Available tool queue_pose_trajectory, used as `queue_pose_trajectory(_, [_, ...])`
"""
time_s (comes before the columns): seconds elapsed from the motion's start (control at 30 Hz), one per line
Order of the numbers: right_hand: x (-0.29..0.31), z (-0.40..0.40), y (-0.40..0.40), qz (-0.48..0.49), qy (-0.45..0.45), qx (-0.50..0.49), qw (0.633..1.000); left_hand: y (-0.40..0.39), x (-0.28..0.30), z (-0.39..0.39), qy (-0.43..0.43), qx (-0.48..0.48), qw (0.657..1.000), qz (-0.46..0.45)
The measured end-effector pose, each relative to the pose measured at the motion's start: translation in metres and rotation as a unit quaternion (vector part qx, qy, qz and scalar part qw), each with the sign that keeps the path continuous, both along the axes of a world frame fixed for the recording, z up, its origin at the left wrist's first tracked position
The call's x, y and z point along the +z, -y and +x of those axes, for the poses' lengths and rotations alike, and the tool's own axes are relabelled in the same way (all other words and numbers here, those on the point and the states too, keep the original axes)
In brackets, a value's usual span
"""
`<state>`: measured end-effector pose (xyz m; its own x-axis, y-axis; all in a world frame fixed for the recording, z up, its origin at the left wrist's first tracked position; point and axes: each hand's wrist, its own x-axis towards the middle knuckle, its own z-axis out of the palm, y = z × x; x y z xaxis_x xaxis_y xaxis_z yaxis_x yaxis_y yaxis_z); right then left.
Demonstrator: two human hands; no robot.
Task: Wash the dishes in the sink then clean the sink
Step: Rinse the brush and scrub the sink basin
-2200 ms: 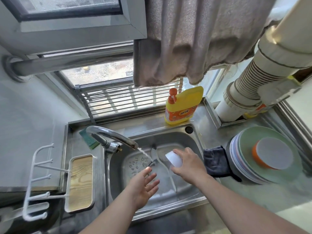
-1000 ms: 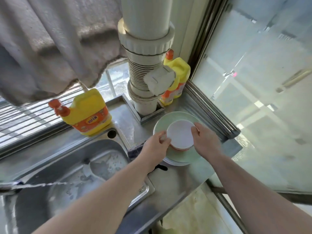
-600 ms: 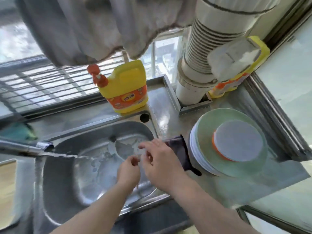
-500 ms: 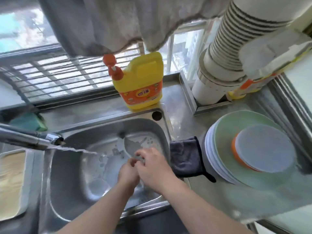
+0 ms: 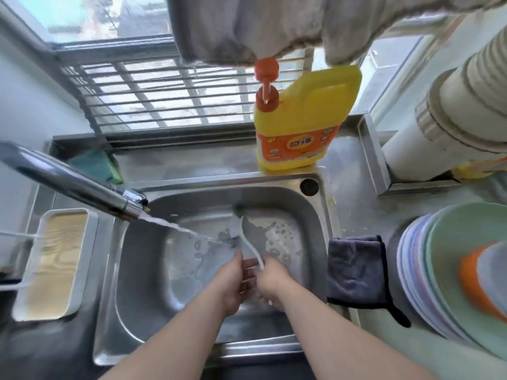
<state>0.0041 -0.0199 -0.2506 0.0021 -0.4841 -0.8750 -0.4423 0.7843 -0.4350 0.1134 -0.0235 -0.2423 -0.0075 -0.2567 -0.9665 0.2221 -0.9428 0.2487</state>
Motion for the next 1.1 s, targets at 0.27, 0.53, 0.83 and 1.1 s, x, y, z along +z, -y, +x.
queue_pose_trajectory(0.27, [0.097, 0.025, 0.012, 0.034, 0.09, -0.138, 0.986, 0.005, 0.084, 0.03, 0.008, -0.049, 0.998, -0.035])
queue_pose_trajectory(0.53, [0.181, 0.054, 0.044, 0.044, 0.092, -0.117, 0.988, 0.004, 0.151, 0.074, -0.078, 0.002, 0.995, -0.057])
queue_pose_trajectory(0.83, [0.228, 0.041, 0.018, -0.061, 0.028, -0.043, 0.997, 0.011, 0.175, 0.121, -0.135, 0.136, 0.979, -0.064])
queue_pose_trajectory(1.1, [0.228, -0.002, -0.047, -0.101, 0.007, -0.127, 0.987, 0.031, 0.178, 0.145, -0.18, 0.118, 0.972, -0.094])
